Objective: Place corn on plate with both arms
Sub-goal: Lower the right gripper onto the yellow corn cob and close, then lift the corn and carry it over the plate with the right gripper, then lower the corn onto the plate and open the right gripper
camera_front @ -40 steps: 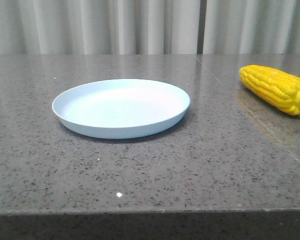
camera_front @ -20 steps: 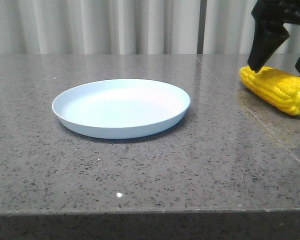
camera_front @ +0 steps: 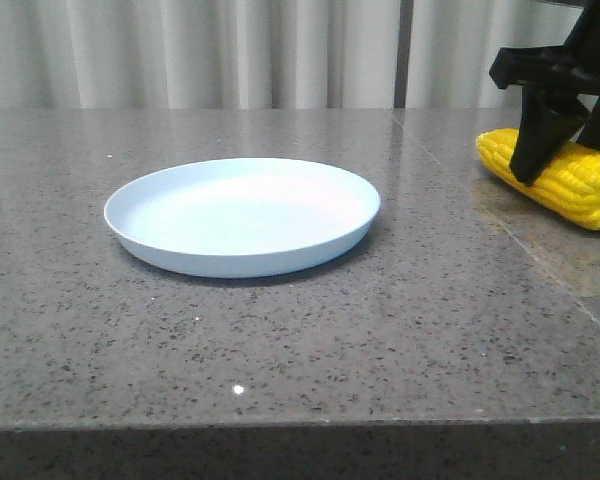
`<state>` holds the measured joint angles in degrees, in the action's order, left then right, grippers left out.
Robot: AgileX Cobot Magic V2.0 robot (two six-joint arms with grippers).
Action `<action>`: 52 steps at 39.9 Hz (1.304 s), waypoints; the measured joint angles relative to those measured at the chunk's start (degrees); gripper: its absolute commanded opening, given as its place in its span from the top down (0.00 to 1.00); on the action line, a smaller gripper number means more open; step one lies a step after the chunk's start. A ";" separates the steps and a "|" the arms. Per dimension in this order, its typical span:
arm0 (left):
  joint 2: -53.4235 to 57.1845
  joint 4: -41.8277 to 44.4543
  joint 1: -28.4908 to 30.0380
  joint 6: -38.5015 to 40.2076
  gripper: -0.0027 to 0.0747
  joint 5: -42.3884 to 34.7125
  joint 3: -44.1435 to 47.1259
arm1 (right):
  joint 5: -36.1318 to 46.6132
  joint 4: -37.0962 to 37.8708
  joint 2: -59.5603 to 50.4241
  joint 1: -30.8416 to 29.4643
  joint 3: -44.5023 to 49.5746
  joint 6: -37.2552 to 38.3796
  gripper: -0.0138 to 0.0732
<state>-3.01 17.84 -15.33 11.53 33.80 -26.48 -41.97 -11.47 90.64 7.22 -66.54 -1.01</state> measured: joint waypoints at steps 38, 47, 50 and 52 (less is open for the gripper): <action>0.00 0.00 0.00 0.00 0.99 0.00 0.00 | -9.53 13.22 1.73 29.25 -17.82 29.88 0.65; 0.00 0.00 0.00 0.00 0.99 0.00 0.00 | -7.21 21.92 7.46 33.95 -17.96 45.21 0.65; 0.00 0.00 0.00 0.00 0.99 0.00 0.00 | -5.18 22.51 8.74 34.47 -17.96 47.55 0.65; 0.00 0.00 0.00 0.00 0.99 0.00 0.00 | -3.71 22.75 9.43 34.59 -17.96 48.39 0.65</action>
<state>-3.01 17.84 -15.33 11.53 33.80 -26.48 -45.68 11.27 100.07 41.81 -84.50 47.38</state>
